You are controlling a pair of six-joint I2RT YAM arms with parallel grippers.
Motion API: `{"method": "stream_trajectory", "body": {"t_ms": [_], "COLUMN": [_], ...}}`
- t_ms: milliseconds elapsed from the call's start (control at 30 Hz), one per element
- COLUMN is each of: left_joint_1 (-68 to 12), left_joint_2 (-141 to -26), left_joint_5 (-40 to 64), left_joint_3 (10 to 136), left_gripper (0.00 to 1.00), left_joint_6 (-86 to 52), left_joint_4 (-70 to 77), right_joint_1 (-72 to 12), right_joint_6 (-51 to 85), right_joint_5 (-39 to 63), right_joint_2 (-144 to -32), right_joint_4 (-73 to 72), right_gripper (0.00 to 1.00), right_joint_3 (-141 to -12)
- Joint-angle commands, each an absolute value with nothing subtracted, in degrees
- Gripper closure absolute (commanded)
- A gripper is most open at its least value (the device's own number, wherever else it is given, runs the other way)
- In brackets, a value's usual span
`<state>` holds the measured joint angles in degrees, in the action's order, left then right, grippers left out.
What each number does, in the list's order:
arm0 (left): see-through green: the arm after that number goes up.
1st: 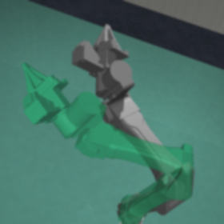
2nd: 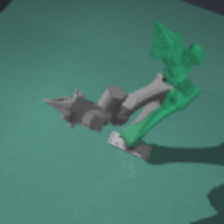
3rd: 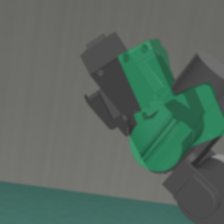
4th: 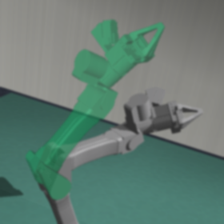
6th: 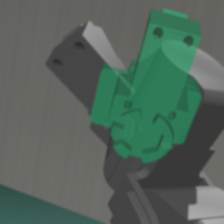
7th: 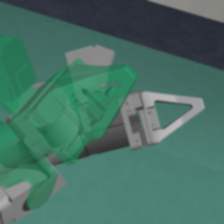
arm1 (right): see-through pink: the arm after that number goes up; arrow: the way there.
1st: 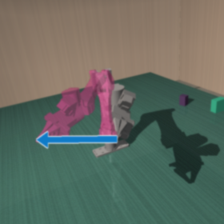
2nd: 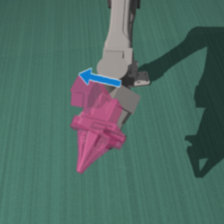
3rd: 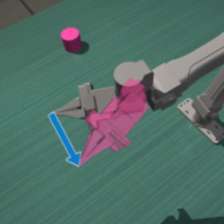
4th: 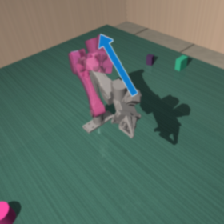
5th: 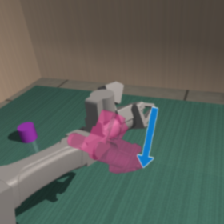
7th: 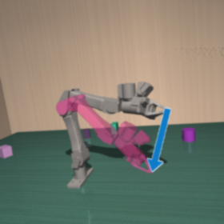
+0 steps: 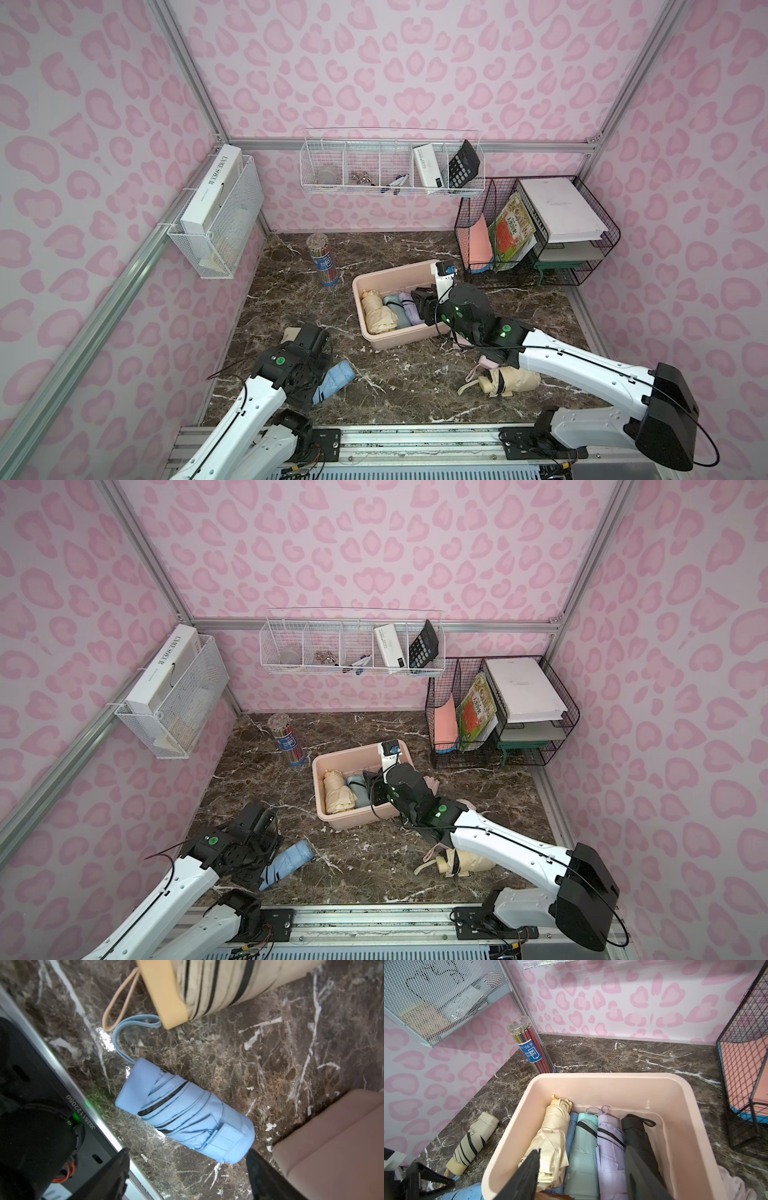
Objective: Put the umbrella into the storage box
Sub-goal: Pick up the umbrella from the center of the board.
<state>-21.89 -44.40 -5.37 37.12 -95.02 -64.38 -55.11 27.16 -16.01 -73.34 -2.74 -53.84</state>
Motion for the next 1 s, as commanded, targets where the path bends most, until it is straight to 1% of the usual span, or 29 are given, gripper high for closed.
{"method": "stream_trajectory", "body": {"t_ms": [0, 100, 200, 400, 767, 967], "left_joint_1": [-21.93, -21.89, -21.9, -21.95, -20.59, -18.83], "left_joint_2": [-43.5, -45.07, -47.69, -54.5, -66.0, -67.26], "left_joint_5": [-4.87, -2.93, -0.36, -0.72, 1.89, 1.75], "left_joint_3": [36.43, 35.81, 34.16, 33.85, 36.14, 35.85], "left_gripper": [0.11, 0.09, 0.06, 0.02, 0.02, 0.03], "left_joint_6": [-104.11, -106.61, -108.84, -111.13, -113.74, -116.27], "left_joint_4": [-65.92, -65.52, -62.11, -55.74, -49.35, -49.9], "right_joint_1": [-55.17, -55.19, -55.2, -55.21, -55.26, -55.15], "right_joint_6": [27.25, 27.47, 27.42, 27.45, 27.68, 28.11], "right_joint_5": [-16.17, -16.08, -16.08, -16.51, -17.87, -17.77], "right_joint_2": [-73.24, -73.37, -73.47, -73.19, -72.6, -72.58], "right_joint_4": [-2.24, -2.28, -2.37, -1.87, -1.23, -0.97], "right_gripper": [0.42, 0.42, 0.42, 0.42, 0.42, 0.43], "right_joint_3": [-53.75, -53.69, -53.68, -53.79, -53.59, -53.58]}}
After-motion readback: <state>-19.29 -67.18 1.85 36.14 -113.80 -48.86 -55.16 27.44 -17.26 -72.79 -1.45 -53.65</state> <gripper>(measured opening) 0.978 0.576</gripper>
